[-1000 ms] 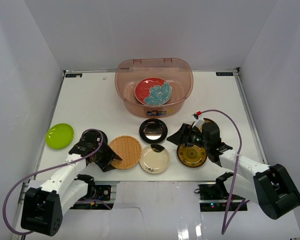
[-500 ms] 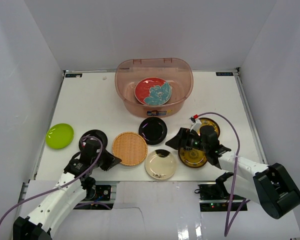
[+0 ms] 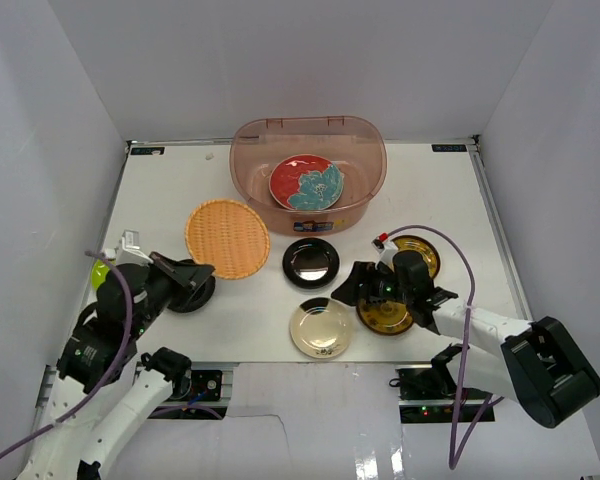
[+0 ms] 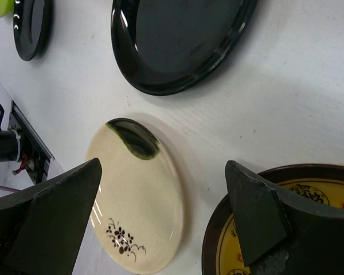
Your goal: Place the plates into the plastic bin on the countertop
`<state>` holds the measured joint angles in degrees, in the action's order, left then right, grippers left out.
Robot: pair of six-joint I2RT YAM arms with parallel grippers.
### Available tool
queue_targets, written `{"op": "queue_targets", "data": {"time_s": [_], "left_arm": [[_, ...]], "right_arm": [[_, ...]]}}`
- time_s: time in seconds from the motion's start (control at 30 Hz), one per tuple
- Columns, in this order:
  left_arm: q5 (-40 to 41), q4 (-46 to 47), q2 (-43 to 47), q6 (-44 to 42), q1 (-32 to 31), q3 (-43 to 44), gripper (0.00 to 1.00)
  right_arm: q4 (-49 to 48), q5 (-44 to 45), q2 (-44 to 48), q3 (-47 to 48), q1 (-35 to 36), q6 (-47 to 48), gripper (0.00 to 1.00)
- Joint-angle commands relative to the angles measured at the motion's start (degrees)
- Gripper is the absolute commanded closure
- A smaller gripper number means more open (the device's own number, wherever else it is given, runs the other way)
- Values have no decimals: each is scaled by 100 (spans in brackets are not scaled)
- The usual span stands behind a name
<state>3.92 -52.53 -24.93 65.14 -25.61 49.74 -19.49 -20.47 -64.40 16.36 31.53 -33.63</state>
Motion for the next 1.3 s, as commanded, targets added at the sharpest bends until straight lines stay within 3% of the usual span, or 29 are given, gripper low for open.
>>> {"op": "queue_targets", "data": {"time_s": [0.0,0.1,0.23,0.33,0.5,0.57,0.6,0.63,0.67,0.73,1.0,1.1,1.13,1.17,1.27], "left_arm": [[-137,339,-213,-256,3,668,100],[-357,1129,-600,-466,3,985,100],[-682,1999,-1863,-966,3,1598,100],[-779,2500,-3469,-1310,3,2073,100],[-752,2906,-5291,-1592,3,2900,100],[-788,2933,-6089,-1654,3,3338,100],[-779,2942,-6329,-1663,20,3471,100],[-736,2959,-6549,-1680,29,3595,100],[-683,2951,-6943,-1689,29,3848,100],[-595,2959,-7323,-1742,47,4122,100],[-857,2740,-9327,-1768,319,5686,100],[-1077,2503,-9934,-1838,407,6267,83],[-1147,2520,-9987,-1856,425,6372,72],[-1226,2563,-9944,-1891,425,6382,51],[-1245,2862,-9428,-2058,425,6286,29]], "right_arm": [[-248,192,-352,280,20,112,6],[-590,613,-756,552,11,-239,13],[-943,1254,-1328,947,11,-662,21],[-987,1554,-1968,1246,11,-856,29],[-1347,1423,-2752,1519,20,-1154,39],[-1540,1388,-3033,1546,11,-1286,49],[-1610,1370,-3087,1537,20,-1322,61],[-1707,1353,-3078,1493,20,-1383,83],[-2038,1335,-3009,1310,11,-1401,89],[-2278,1317,-2616,1090,20,-1410,92],[-937,1450,127,579,29,-463,92],[197,1519,1217,780,37,-67,92],[669,1580,1646,938,29,-13,92],[866,1677,1833,1026,20,49,92],[1324,2073,2011,1544,-24,330,92]]}}
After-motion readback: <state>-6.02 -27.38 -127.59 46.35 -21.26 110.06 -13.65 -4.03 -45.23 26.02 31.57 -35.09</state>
